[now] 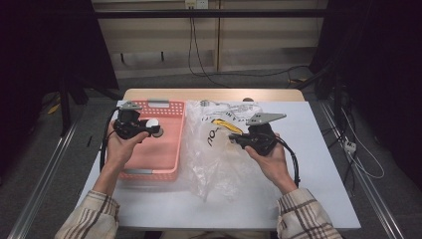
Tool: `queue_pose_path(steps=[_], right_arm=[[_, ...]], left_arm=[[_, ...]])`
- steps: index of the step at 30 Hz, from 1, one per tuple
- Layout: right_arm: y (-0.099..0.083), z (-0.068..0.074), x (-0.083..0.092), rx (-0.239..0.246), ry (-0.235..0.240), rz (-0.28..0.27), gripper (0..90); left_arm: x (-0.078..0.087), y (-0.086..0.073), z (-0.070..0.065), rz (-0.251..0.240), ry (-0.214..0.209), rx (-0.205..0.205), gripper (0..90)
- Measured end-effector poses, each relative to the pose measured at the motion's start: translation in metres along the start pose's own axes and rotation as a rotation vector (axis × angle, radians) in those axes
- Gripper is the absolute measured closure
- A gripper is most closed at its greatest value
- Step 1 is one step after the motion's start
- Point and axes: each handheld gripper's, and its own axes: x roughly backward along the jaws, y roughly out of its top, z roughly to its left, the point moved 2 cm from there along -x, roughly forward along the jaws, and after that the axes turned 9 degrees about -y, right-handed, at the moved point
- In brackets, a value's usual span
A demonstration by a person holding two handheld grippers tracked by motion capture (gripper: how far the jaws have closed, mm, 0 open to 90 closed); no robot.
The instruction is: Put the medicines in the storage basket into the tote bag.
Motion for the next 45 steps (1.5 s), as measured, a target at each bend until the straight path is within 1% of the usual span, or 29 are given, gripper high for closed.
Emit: queue_pose_path(steps=[1, 3, 5, 6, 7, 8, 9, 11, 13, 14, 16, 19, 20, 21, 22, 24, 26, 27, 28, 30, 32, 35, 37, 38, 39, 40, 42, 45], right_arm=[[0.000, 0.000, 0.000, 0.000, -0.002, 0.001, 90.0], [0.000, 0.000, 0.001, 0.002, -0.002, 0.001, 90.0], [0.000, 0.000, 0.000, 0.002, -0.003, 0.002, 90.0], [0.000, 0.000, 0.000, 0.002, -0.002, 0.002, 90.0], [0.000, 0.000, 0.000, 0.003, -0.002, 0.002, 90.0], [0.000, 0.000, 0.001, 0.003, -0.002, 0.001, 90.0], [0.000, 0.000, 0.001, 0.004, -0.003, 0.000, 90.0], [0.000, 0.000, 0.001, 0.002, -0.002, 0.001, 90.0], [-0.001, 0.000, 0.000, 0.004, -0.003, 0.003, 90.0], [-0.001, 0.000, 0.000, 0.004, -0.002, 0.003, 90.0], [-0.001, 0.000, 0.000, 0.001, -0.001, 0.002, 90.0], [-0.001, 0.000, 0.000, 0.005, -0.001, 0.003, 90.0], [-0.001, 0.000, 0.000, 0.005, -0.001, 0.003, 90.0], [-0.001, 0.000, 0.000, 0.005, -0.001, 0.003, 90.0], [-0.001, 0.001, 0.000, 0.004, 0.000, 0.002, 90.0], [-0.002, 0.001, 0.000, 0.004, 0.000, 0.004, 90.0], [-0.003, 0.001, 0.000, 0.004, 0.000, 0.006, 90.0], [-0.003, 0.000, 0.000, 0.001, 0.000, 0.005, 90.0], [-0.003, -0.001, 0.000, 0.001, 0.000, 0.005, 90.0], [-0.003, 0.000, 0.000, 0.000, 0.000, 0.005, 90.0], [-0.002, -0.001, 0.001, 0.000, -0.002, 0.002, 90.0], [-0.002, 0.000, 0.001, 0.003, -0.002, 0.001, 90.0], [-0.002, 0.000, 0.001, 0.007, -0.002, 0.003, 90.0], [-0.002, 0.001, 0.001, 0.009, -0.002, 0.002, 90.0], [-0.002, 0.001, 0.001, 0.009, -0.002, 0.003, 90.0], [-0.002, 0.000, 0.001, 0.009, -0.002, 0.004, 90.0], [-0.002, 0.000, 0.001, 0.008, -0.002, 0.005, 90.0], [-0.002, 0.000, 0.001, 0.009, -0.003, 0.005, 90.0]], left_arm=[[0.002, 0.000, -0.002, 0.000, -0.004, -0.007, 51.2], [0.007, 0.001, -0.007, -0.007, 0.003, -0.016, 51.2], [0.013, 0.001, -0.010, -0.004, 0.002, -0.032, 51.2], [0.015, 0.001, -0.013, -0.007, 0.003, -0.033, 51.2], [0.019, 0.001, -0.016, -0.030, -0.009, -0.039, 51.2], [0.019, 0.001, -0.016, -0.030, -0.009, -0.039, 51.2], [0.020, 0.001, -0.018, -0.040, -0.010, -0.044, 51.2], [0.022, 0.002, -0.021, -0.051, -0.025, -0.048, 51.2], [0.026, 0.003, -0.026, -0.069, -0.038, -0.066, 51.2], [0.026, 0.003, -0.026, -0.069, -0.038, -0.066, 51.2], [0.027, 0.004, -0.032, -0.075, -0.046, -0.073, 51.2], [0.029, 0.004, -0.041, -0.073, -0.063, -0.093, 51.2], [0.029, 0.005, -0.045, -0.073, -0.070, -0.106, 51.2], [0.029, 0.005, -0.045, -0.073, -0.070, -0.106, 51.2], [0.029, 0.004, -0.049, -0.073, -0.076, -0.109, 51.2], [0.028, 0.004, -0.053, -0.072, -0.079, -0.118, 51.2], [0.029, 0.004, -0.055, -0.072, -0.082, -0.118, 51.2], [0.030, 0.005, -0.058, -0.084, -0.093, -0.120, 51.2], [0.030, 0.005, -0.058, -0.084, -0.093, -0.120, 51.2], [0.030, 0.005, -0.062, -0.085, -0.106, -0.121, 51.2], [0.029, 0.005, -0.066, -0.083, -0.117, -0.130, 51.2], [0.028, 0.006, -0.073, -0.081, -0.132, -0.142, 51.2], [0.027, 0.007, -0.077, -0.089, -0.143, -0.140, 51.2], [0.027, 0.009, -0.082, -0.096, -0.143, -0.149, 51.2], [0.027, 0.009, -0.082, -0.096, -0.143, -0.149, 51.2], [0.027, 0.009, -0.085, -0.093, -0.147, -0.153, 51.2], [0.028, 0.010, -0.091, -0.103, -0.157, -0.154, 51.2], [0.028, 0.012, -0.098, -0.101, -0.171, -0.173, 51.2]])
